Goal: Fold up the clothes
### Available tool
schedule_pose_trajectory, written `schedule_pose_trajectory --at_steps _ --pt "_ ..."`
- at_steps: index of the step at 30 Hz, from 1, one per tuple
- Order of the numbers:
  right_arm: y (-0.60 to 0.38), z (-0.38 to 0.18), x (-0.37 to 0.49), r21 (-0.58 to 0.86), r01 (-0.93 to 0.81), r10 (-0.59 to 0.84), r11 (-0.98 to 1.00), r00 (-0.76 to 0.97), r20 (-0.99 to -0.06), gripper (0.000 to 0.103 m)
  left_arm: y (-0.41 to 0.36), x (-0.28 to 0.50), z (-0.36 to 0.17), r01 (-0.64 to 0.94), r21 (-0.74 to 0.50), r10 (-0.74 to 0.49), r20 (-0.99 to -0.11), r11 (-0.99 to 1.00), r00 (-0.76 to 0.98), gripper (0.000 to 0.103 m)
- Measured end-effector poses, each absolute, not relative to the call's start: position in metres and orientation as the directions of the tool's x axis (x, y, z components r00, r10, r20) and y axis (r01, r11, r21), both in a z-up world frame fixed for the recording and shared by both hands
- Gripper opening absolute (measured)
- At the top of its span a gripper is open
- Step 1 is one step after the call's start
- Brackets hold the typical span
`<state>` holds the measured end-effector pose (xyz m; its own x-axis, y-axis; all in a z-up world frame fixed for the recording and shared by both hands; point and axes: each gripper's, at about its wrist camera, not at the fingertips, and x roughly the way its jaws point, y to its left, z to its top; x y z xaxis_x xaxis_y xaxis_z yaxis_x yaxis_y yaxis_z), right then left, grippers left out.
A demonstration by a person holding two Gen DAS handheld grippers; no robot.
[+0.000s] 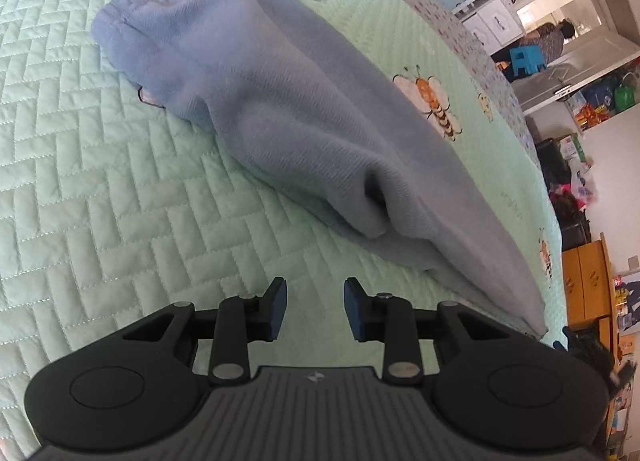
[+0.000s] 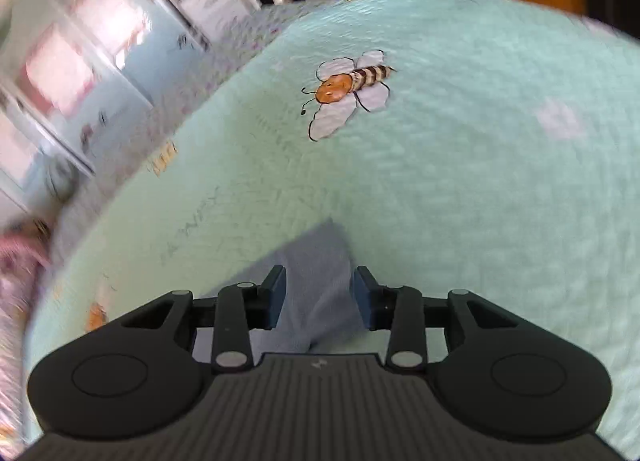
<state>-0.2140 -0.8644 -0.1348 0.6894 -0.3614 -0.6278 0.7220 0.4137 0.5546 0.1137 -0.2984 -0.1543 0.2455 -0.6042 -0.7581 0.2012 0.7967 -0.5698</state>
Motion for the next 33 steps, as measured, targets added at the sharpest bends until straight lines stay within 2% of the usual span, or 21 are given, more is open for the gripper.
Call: schedule_pose_trajectory --at_steps 4,8,9,11,12,13,14,15,18,20,22,25,28,33 --pt "-0.831 -0.154 -0.23 0.643 0.648 -0.349 0.409 0.762 -0.546 0.042 -0.302 0.109 -0.153 0.213 -0.575 -0.613 -0.75 0.79 0.249 0.033" --pt "-0.819 -0.152 -0.212 0.672 0.585 -0.34 0.454 0.811 -0.476 0.045 -0.304 0.104 -0.148 0.232 -0.568 -0.613 -0.743 0.79 0.27 0.033" --pt "-0.82 -0.152 -0.203 0.677 0.565 -0.33 0.472 0.825 -0.459 0.049 -0.303 0.102 -0.148 0.228 -0.568 -0.612 -0.743 0.791 0.271 0.033" --pt "-0.82 -0.154 -0.181 0.659 0.545 -0.308 0.519 0.838 -0.451 0.07 -0.3 0.101 -0.15 0.216 -0.568 -0.607 -0.746 0.794 0.274 0.033" --pt "-0.822 -0.161 -0.171 0.625 0.569 -0.305 0.535 0.82 -0.485 0.071 -0.298 0.1 -0.151 0.209 -0.567 -0.605 -0.747 0.797 0.276 0.033" --pt "-0.825 -0.168 -0.164 0.579 0.619 -0.308 0.531 0.778 -0.548 0.067 -0.293 0.099 -0.151 0.2 -0.566 -0.601 -0.748 0.8 0.282 0.033" --pt "-0.828 -0.176 -0.161 0.547 0.67 -0.315 0.502 0.73 -0.606 0.047 -0.288 0.097 -0.15 0.192 -0.568 -0.599 -0.746 0.801 0.291 0.033" --pt "-0.824 -0.174 -0.169 0.558 0.674 -0.336 0.483 0.732 -0.593 0.043 -0.281 0.097 -0.149 0.18 -0.571 -0.597 -0.741 0.801 0.307 0.033" --pt "-0.799 -0.159 -0.198 0.629 0.614 -0.374 0.477 0.79 -0.486 0.048 -0.251 0.101 -0.151 0.119 -0.589 -0.587 -0.723 0.799 0.363 0.033" --pt "-0.782 -0.16 -0.212 0.675 0.578 -0.36 0.458 0.815 -0.454 0.062 -0.23 0.109 -0.157 0.04 -0.614 -0.574 -0.71 0.788 0.408 0.038" --pt "-0.771 -0.168 -0.222 0.728 0.542 -0.321 0.42 0.839 -0.439 0.063 -0.212 0.118 -0.162 -0.035 -0.633 -0.555 -0.703 0.773 0.445 0.039" --pt "-0.773 -0.198 -0.227 0.835 0.491 -0.252 0.249 0.865 -0.434 0.063 -0.195 0.135 -0.168 -0.113 -0.662 -0.541 -0.689 0.741 0.483 0.04" --pt "-0.772 -0.213 -0.224 0.894 0.426 -0.238 0.139 0.891 -0.387 0.064 -0.194 0.156 -0.175 -0.145 -0.691 -0.555 -0.672 0.708 0.491 0.044" --pt "-0.785 -0.215 -0.213 0.924 0.377 -0.265 0.063 0.899 -0.349 0.067 -0.205 0.188 -0.183 -0.187 -0.709 -0.56 -0.667 0.68 0.491 0.046"
